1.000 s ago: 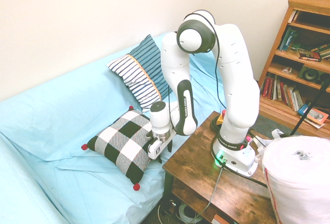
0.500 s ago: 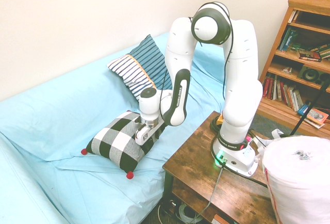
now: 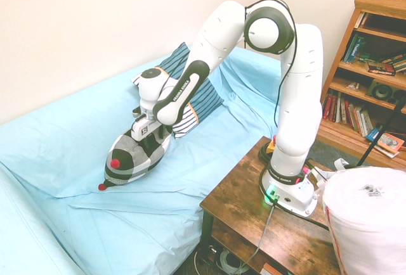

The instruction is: Lift the pillow

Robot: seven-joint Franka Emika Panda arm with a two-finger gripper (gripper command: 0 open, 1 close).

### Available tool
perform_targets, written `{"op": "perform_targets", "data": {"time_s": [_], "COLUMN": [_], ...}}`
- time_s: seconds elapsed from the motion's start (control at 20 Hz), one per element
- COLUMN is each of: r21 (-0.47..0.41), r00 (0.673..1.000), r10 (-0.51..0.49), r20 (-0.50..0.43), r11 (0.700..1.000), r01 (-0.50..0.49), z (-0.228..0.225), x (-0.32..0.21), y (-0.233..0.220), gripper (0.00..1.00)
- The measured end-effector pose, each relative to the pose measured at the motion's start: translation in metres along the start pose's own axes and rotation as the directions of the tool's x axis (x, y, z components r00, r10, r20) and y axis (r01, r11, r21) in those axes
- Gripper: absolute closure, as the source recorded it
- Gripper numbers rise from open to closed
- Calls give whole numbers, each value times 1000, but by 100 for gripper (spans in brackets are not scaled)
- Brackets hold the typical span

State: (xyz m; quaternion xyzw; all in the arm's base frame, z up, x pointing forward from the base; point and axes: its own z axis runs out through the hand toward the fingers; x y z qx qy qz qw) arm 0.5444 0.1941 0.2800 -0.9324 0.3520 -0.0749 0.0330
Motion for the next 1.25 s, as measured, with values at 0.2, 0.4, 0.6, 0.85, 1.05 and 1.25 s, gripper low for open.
{"op": "perform_targets", "data": {"time_s": [0.2,0.4,0.6,0.85,1.05,1.25], "r21": [41,73,52,-57,-116,-141], "r00": [1000,1000,1000,999,998,996], "r10": [10,14,-5,-10,-5,28], "r20": [-25,-22,2,35,65,85], "r11": [999,997,999,998,993,990], "r01": [-9,-13,5,12,12,-16], "z": [-13,-29,-40,-46,-59,-74], "x": [53,91,89,92,92,75], "y": [-46,-84,-92,-21,51,118], "gripper": [0,0,0,0,0,0]}}
